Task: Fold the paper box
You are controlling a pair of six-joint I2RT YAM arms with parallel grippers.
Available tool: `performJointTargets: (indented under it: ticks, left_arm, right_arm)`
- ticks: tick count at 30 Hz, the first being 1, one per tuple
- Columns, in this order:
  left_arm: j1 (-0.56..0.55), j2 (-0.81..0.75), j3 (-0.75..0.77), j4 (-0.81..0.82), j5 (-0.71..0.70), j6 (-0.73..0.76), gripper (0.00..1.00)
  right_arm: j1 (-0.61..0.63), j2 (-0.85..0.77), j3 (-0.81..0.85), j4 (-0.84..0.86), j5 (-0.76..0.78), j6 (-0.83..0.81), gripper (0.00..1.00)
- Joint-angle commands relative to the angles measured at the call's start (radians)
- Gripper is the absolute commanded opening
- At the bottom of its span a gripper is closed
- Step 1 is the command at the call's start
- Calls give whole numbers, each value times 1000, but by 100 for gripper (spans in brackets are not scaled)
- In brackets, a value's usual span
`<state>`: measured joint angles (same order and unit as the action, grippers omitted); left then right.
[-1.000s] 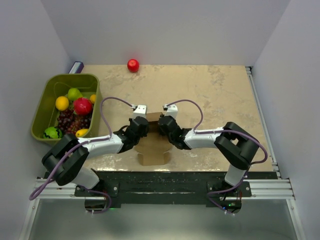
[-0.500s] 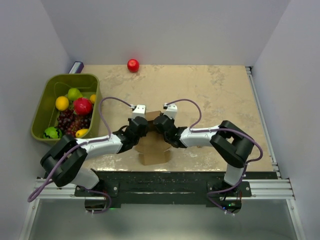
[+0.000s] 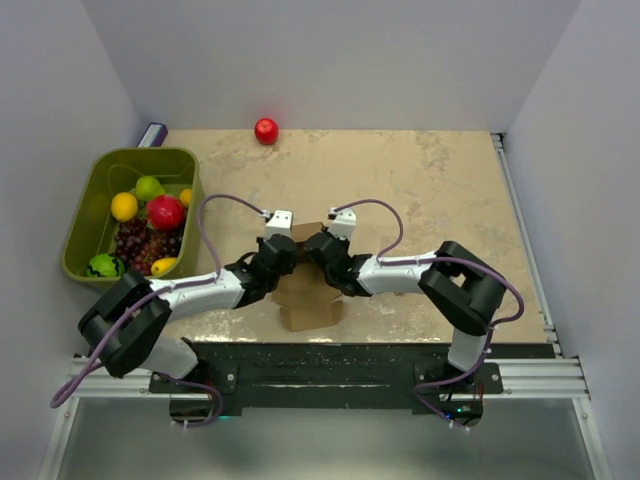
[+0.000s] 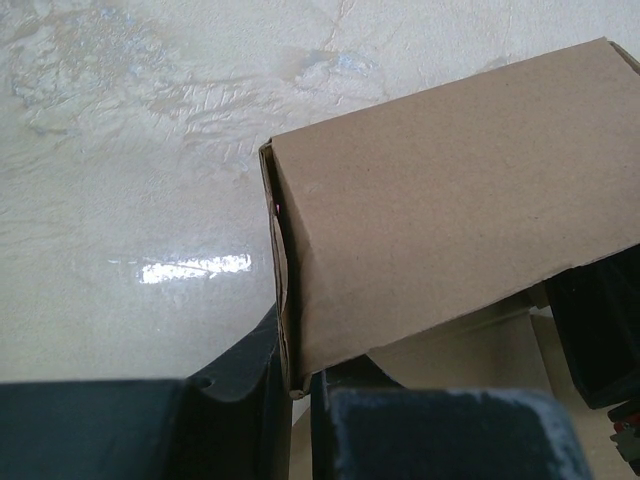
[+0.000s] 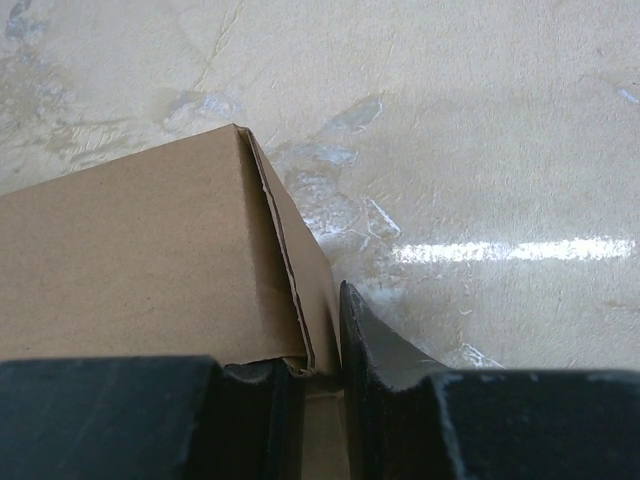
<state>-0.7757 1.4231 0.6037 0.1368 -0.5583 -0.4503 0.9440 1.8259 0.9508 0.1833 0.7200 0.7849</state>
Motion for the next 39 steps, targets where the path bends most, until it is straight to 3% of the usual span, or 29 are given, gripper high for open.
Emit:
performJointTargets:
  ticks: [1,10,16,22,29,38,39]
  left_arm:
    - [3,-61,-24,-108,-86,13,0]
    - [1,-82,-22,-118,-71,9,0]
    - [3,-43,-25,-89,-17,-11,0]
    - [3,13,8,-121,5,-48,0]
    - [3,57,68,-215,8,-79,1]
    - [1,-48,33,-213,74,-57,64]
    - [1,-65,25,-220,75,-51,75]
  right_arm:
    - [-63,41,-58,-232,200,42,0]
    - [-63,47,-60,-246,223,53,0]
    - [-62,-2,-52,-199,142,-12,1]
    - [-59,-99,-76,-150,59,-90,26]
    - [-54,-168,-80,-151,-132,-162,71]
    - [-56,-361,-61,-235,-341,-283,89]
    - [-62,-378,-52,-255,-346,-289,91]
